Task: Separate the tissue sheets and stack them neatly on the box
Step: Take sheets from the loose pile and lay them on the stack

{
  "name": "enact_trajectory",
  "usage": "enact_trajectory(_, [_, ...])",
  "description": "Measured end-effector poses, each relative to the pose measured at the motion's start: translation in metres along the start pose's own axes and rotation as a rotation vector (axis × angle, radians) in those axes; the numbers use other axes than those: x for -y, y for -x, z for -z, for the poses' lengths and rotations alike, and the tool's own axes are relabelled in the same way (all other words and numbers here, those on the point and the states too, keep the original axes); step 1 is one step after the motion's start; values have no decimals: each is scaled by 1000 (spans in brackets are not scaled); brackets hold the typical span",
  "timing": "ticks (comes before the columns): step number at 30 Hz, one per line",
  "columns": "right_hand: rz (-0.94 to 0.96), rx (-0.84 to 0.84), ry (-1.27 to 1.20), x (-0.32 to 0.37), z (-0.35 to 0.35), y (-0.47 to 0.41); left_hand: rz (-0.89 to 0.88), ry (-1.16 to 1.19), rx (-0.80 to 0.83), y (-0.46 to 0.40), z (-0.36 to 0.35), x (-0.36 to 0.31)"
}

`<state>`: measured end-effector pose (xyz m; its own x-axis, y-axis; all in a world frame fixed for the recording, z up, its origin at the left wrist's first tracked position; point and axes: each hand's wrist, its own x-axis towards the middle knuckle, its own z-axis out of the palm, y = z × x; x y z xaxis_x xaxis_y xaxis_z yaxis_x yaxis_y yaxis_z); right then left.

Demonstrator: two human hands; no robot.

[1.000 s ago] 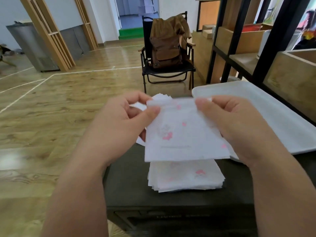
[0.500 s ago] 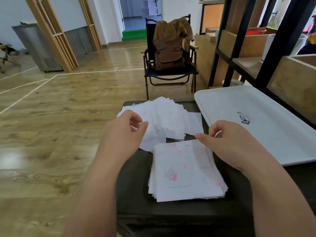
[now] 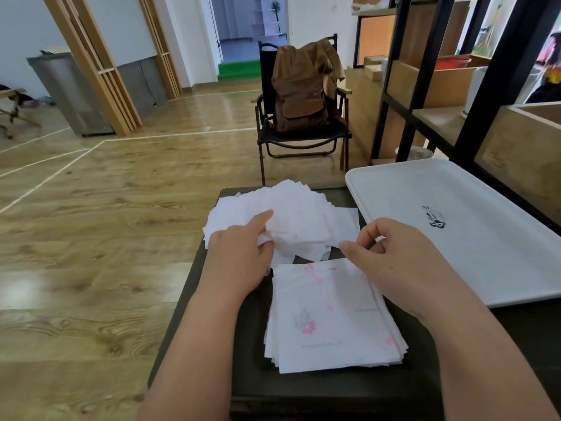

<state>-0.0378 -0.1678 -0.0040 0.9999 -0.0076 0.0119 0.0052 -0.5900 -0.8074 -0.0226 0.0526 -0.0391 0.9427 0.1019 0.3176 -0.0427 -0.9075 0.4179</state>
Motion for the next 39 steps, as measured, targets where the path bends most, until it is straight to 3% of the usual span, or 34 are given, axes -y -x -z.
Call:
enact_trajectory(4, [2, -3, 4, -3, 0, -3, 54, 97, -69, 4, 6, 1])
enact_trajectory(15, [15, 4, 55, -4, 1, -3, 127, 25, 114, 3, 14, 11])
enact_trajectory(23, [15, -7, 26, -1, -1, -2, 22, -47, -59, 1, 0, -8])
enact_trajectory(26, [18, -3, 29, 1, -1, 0, 42, 23, -226, 0, 10, -9])
enact_trajectory(28, [35, -20, 23, 4, 0, 2, 112, 159, -333, 3, 23, -13])
enact_trajectory(30, [79, -35, -28, 8, 1, 3, 228, 493, -389, 5, 38, -22])
enact_trajectory(32, [119, -5, -150, 13, 1, 6, 357, 935, -332, 9, 58, -35])
enact_trajectory(34, [137, 67, -291, 21, 0, 10, 425, 1228, -224, 15, 73, -44])
enact_trajectory(39, [186, 125, -586, 37, -11, 18, 438, 1290, -113, 22, 76, -61])
